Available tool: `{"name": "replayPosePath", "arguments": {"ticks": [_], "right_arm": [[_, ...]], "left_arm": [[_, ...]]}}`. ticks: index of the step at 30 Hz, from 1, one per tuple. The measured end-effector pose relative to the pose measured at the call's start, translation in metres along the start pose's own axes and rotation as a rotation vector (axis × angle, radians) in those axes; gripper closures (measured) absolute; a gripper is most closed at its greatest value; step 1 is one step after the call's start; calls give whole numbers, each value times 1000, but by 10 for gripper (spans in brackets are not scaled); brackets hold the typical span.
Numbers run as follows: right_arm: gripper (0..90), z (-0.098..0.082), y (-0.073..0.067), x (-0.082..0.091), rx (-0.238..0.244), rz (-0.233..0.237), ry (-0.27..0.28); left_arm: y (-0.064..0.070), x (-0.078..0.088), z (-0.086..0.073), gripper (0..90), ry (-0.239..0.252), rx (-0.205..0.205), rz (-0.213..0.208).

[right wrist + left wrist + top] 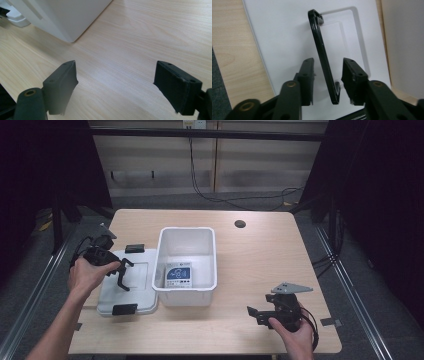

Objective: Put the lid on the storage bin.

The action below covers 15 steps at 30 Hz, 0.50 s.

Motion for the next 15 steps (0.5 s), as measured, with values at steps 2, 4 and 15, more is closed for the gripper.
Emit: {"name": "replayPosePath", "arguments": {"ticks": [2, 4, 15], "right_arm": [[177, 0, 0, 0, 1, 1, -1], [177, 0, -1, 0, 1, 4, -4], [177, -1, 0, -2, 0, 11, -19]], "left_arm": [[0, -2, 2, 660, -6, 20, 25], [0, -8, 2, 665, -40, 21, 21], [8, -22, 4, 764, -79, 30, 49]]}}
Point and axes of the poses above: each handheld gripper's, and its own axes: x roughly backward along the jaws, z roughly out of its top, y roughly to its right, the point moved 1 cm from there along -x, roughly forward along the jaws, and after that the axes turned 12 degrees about y, right-handed, at the moved point
